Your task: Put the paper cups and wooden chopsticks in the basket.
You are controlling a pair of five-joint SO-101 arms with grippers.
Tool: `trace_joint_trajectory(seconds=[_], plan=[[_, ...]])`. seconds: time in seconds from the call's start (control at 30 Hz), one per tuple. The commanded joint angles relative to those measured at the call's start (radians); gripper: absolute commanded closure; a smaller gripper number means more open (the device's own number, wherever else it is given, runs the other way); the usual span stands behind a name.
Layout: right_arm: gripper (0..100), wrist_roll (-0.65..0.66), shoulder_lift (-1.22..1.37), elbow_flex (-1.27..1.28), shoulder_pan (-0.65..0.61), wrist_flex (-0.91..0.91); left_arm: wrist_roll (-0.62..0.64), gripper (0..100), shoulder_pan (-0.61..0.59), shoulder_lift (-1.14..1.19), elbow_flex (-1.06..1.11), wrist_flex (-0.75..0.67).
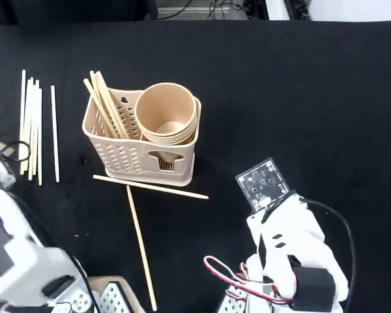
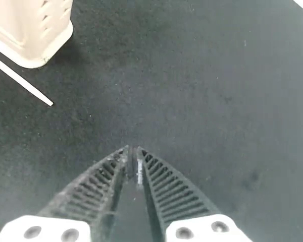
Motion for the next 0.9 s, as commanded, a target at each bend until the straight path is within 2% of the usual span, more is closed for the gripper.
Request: trace_joint_trajectory(seconds=[0.0, 0.2, 0.33, 0.4, 0.53, 0.7, 0.87], plan=[[98.3, -0.009, -0.004, 0.001, 0.000, -0.023, 0.014, 97, 0.059, -0.339, 0.093, 0.000], [98.3, -0.011, 0.004, 0.010, 0.006, -0.055, 0.018, 97, 0.124, -0.827, 0.168, 0.002], [98.3, -0.023, 0.004, 0.111, 0.008, -0.184, 0.021, 97, 0.173, -1.074, 0.113, -0.005], [98.3, -0.089, 0.004, 0.200, 0.009, -0.264, 0.055, 97, 0.214, -1.140, 0.059, -0.009], [98.3, -0.233, -0.002, 0.409, 0.020, -0.419, 0.106, 97, 0.275, -1.155, -0.107, -0.009], [98.3, -0.359, -0.004, 0.645, 0.015, -0.629, 0.166, 97, 0.314, -1.023, -0.259, -0.003], [98.3, -0.368, -0.004, 0.636, 0.034, -0.609, 0.239, 97, 0.323, -0.895, -0.357, 0.000]])
